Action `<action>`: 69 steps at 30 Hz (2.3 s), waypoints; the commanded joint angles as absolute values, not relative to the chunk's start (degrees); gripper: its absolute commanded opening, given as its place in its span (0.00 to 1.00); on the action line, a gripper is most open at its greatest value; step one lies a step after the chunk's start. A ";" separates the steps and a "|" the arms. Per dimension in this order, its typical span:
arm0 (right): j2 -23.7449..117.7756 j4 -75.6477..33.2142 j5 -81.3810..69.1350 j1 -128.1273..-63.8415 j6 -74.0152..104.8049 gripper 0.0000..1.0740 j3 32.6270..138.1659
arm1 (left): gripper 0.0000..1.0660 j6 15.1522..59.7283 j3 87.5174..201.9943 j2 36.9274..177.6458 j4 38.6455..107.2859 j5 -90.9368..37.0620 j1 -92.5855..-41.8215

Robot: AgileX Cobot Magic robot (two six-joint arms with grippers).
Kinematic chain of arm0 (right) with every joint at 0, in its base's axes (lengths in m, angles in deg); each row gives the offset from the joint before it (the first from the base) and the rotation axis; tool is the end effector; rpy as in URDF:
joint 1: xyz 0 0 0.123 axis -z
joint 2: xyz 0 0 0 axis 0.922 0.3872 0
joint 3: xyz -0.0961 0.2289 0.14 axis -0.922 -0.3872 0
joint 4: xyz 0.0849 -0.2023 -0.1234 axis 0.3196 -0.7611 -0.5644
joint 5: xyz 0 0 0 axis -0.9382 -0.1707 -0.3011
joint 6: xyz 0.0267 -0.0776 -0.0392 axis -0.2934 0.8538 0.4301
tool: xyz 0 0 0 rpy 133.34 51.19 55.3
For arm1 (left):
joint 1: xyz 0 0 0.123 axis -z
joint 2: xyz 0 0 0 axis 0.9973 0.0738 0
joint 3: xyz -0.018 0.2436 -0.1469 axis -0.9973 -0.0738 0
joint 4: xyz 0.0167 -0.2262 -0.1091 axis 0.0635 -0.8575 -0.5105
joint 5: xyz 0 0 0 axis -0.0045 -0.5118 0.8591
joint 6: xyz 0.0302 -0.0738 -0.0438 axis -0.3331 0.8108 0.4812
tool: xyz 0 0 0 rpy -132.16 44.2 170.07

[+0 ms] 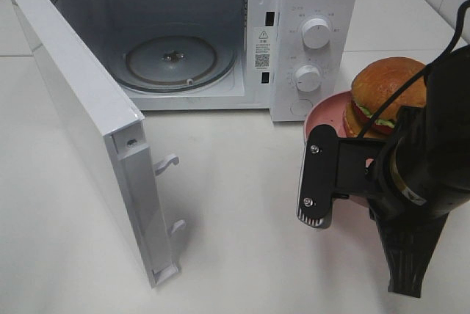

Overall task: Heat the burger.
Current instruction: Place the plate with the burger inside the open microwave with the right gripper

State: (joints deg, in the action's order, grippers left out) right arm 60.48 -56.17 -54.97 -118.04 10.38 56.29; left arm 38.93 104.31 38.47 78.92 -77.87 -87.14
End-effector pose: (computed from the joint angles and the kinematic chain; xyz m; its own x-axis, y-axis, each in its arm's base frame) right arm 0.1714 0.1517 0.1875 -0.2760 -0.9611 -0.0094 -0.8591 0.2511 -0.4459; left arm -0.0094 -0.0124 0.2817 -0.4510 -0.0418 -0.8916 0.0811 0.9929 -0.0875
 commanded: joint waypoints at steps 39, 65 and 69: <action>52.97 -58.86 -44.71 -119.53 33.19 0.00 51.08 | 0.93 38.93 104.25 38.30 78.70 -77.07 -87.09; 52.97 -42.99 -31.36 -111.40 70.66 0.00 51.08 | 0.93 38.93 104.25 38.30 78.70 -77.07 -87.09; 52.97 -38.35 -30.04 -109.62 76.96 0.00 51.36 | 0.93 38.93 104.25 38.30 78.70 -77.07 -87.09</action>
